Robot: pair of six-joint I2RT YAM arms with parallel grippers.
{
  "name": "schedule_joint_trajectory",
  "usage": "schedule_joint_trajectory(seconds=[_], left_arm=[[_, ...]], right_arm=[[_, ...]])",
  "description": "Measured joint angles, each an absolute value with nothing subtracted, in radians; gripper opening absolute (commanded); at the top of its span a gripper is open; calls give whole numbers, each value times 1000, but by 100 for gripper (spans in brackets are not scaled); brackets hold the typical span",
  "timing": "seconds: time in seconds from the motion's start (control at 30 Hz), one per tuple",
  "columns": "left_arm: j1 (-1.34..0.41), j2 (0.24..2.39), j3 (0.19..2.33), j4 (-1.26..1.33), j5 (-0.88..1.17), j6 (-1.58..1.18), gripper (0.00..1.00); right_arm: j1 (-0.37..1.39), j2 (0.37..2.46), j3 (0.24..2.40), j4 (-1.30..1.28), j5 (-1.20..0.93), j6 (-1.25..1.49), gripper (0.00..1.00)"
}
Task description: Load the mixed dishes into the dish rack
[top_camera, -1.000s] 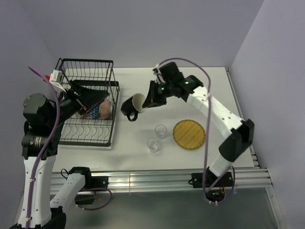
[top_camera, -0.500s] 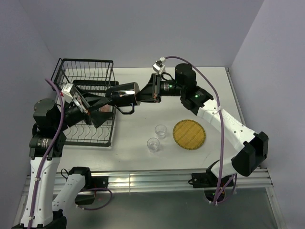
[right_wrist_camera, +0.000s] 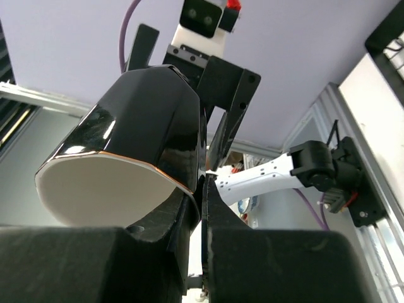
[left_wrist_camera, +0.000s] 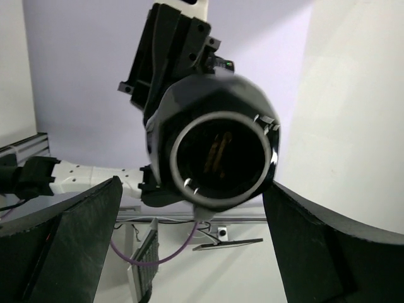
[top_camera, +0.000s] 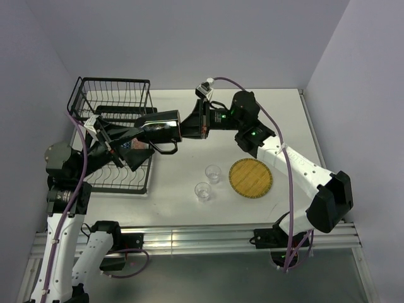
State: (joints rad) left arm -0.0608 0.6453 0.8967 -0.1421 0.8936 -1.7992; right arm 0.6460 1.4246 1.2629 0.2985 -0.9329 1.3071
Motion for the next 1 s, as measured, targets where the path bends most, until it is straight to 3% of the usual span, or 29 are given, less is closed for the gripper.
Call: schedule_joint_trajectory(seconds=[1.0], left_arm=[[-60,649,900,-97,884,-1863,99]], right_arm=[[733,1458,1273,351,-1043,1295,0]])
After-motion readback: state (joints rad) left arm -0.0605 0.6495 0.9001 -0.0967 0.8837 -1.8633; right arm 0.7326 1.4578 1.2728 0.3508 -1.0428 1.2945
